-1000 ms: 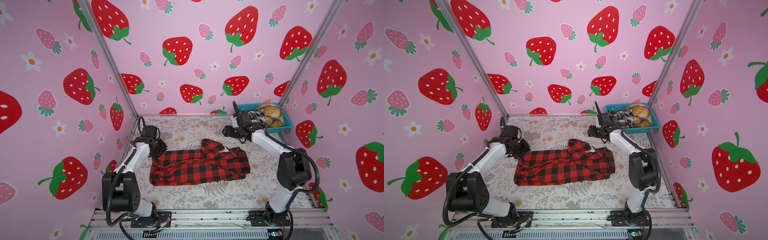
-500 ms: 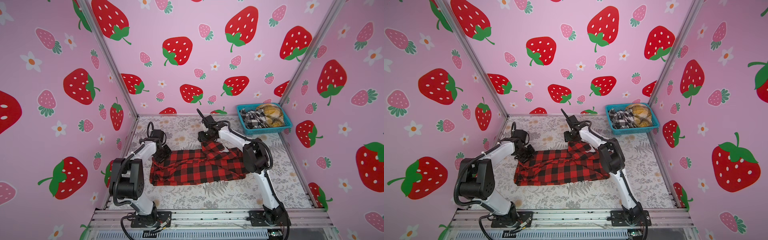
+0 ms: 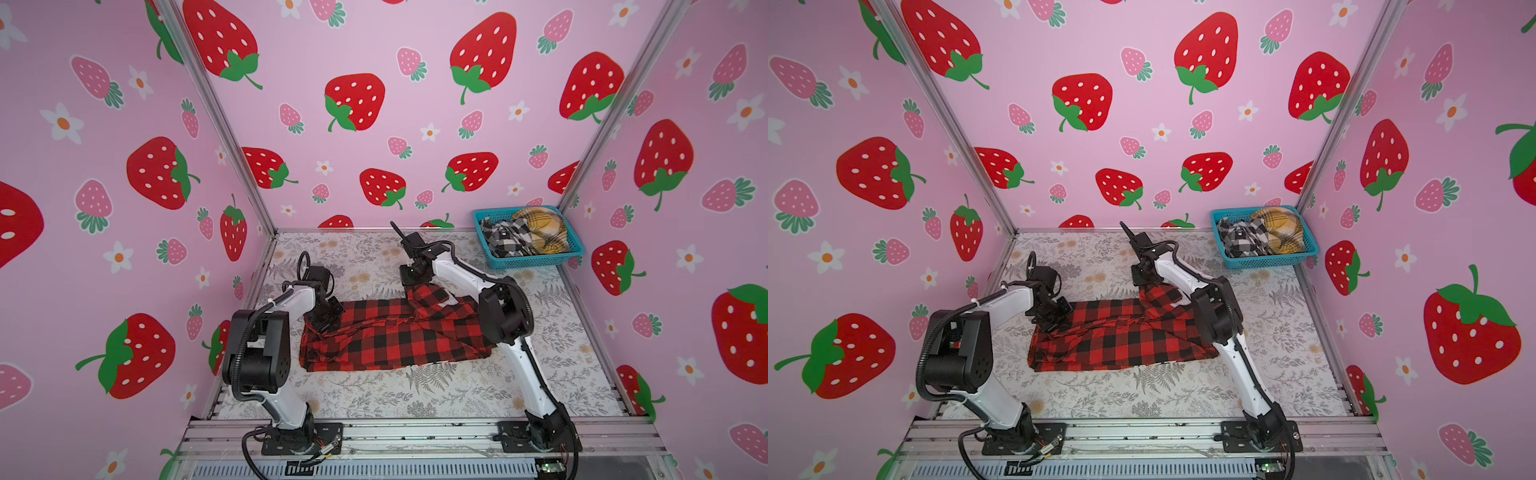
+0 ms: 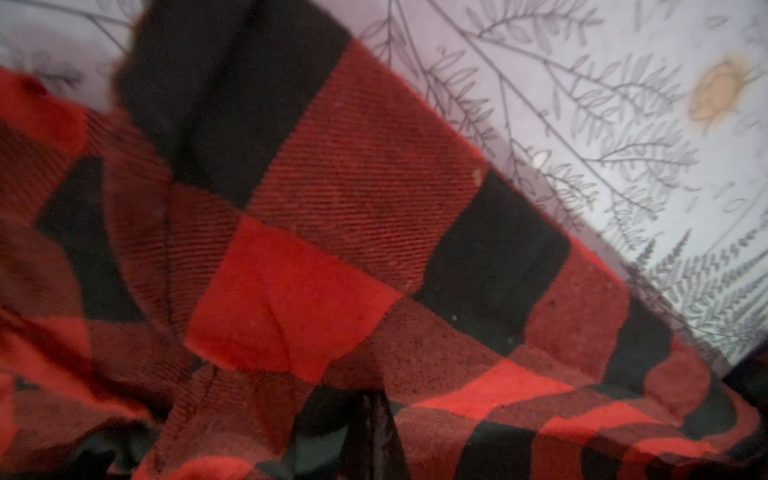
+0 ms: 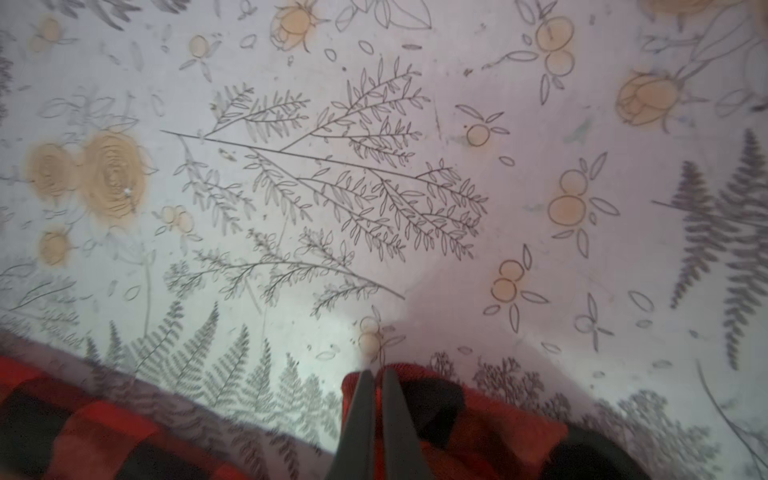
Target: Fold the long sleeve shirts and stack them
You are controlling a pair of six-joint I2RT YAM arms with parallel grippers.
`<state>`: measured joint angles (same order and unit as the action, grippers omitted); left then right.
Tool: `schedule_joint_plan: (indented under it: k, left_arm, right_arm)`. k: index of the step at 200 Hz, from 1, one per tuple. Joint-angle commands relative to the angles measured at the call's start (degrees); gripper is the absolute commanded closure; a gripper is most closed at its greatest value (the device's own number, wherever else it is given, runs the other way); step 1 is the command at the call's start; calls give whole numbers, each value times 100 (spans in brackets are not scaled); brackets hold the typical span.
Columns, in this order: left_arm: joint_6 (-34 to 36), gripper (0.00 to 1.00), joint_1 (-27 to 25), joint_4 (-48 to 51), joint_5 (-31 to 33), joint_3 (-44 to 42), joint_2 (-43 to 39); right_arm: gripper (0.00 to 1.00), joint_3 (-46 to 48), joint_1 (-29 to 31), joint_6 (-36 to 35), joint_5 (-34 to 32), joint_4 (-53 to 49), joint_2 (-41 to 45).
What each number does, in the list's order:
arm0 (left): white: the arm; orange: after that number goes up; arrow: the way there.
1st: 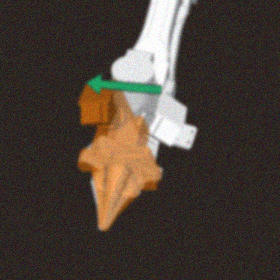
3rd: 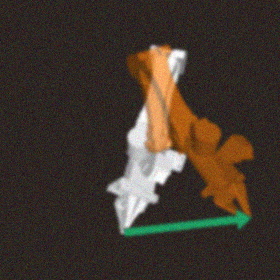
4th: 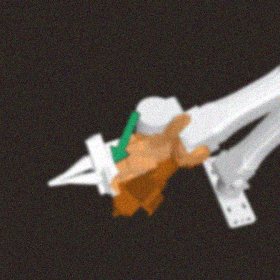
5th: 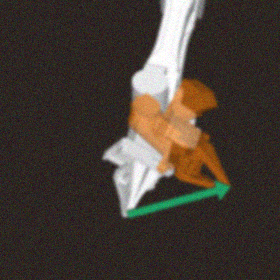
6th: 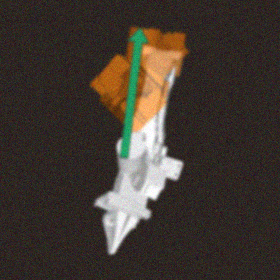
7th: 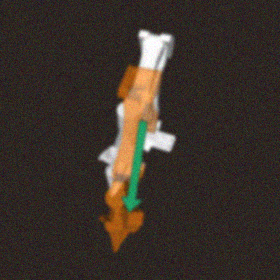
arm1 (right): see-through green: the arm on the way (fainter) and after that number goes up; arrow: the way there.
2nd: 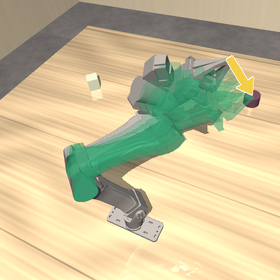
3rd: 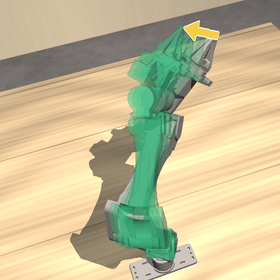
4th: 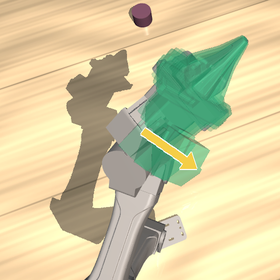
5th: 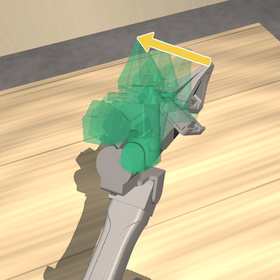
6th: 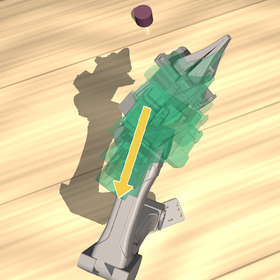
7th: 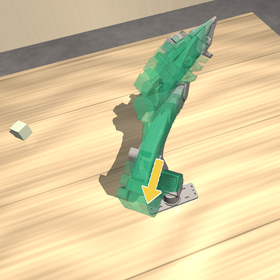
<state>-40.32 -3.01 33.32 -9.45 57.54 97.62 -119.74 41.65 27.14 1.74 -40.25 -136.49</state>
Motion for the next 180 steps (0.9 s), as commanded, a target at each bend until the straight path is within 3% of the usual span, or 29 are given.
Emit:
schedule_joint_plan:
  k: [1, 43, 92, 99, 112, 127, 156, 180]
  left_arm:
    - [32, 100, -7, -64, 88, -67, 120]
    - [58, 100, -3, -119, 99, -141, 196]
    - [76, 100, -7, -93, 123, -138, 167]
    - [79, 100, -7, -80, 123, -140, 169]
    - [92, 100, -7, -82, 120, -117, 199]
    - [103, 100, -16, -37, 84, -61, 201]
    - [118, 69, -193, 145, 122, 189, -172]
    - [182, 55, -518, 193, -122, 648, -423]
  right_arm:
    - [100, 589, 291, -50, -4, 265, 1161]
    - [100, 2615, 846, 74, 109, 1105, 2415]
    - [100, 4436, 1533, 493, -113, 1588, 3077]
    - [94, 4623, 1577, 574, -150, 1613, 3168]
    - [73, 4866, 1625, 677, -268, 1609, 3339]
    - [58, 4997, 1635, 718, -413, 1544, 3594]
    - [41, 4862, 1573, 739, -898, 1237, 4018]
    - [33, 4767, 1264, 867, -900, 1166, 4129]
